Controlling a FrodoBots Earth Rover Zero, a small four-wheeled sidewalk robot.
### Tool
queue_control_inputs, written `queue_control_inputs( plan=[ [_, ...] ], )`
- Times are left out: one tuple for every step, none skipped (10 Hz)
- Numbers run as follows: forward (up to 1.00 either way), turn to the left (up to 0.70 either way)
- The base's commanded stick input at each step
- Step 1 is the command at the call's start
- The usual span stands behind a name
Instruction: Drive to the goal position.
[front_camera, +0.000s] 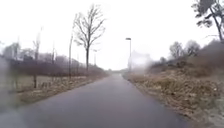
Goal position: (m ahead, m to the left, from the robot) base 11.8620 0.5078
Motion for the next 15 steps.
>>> queue_control_inputs(
  plan=[
    [0.7, 0.0],
    [0.7, 0.0],
    [0.7, 0.0],
    [0.7, 0.0],
    [0.7, 0.0],
    [0.7, 0.0],
    [0.7, 0.0],
    [0.7, 0.0],
    [0.7, 0.0],
    [0.7, 0.0],
    [0.7, 0.0],
    [0.7, 0.0],
    [0.7, 0.0],
    [0.7, 0.0],
    [0.7, 0.0]
  ],
)
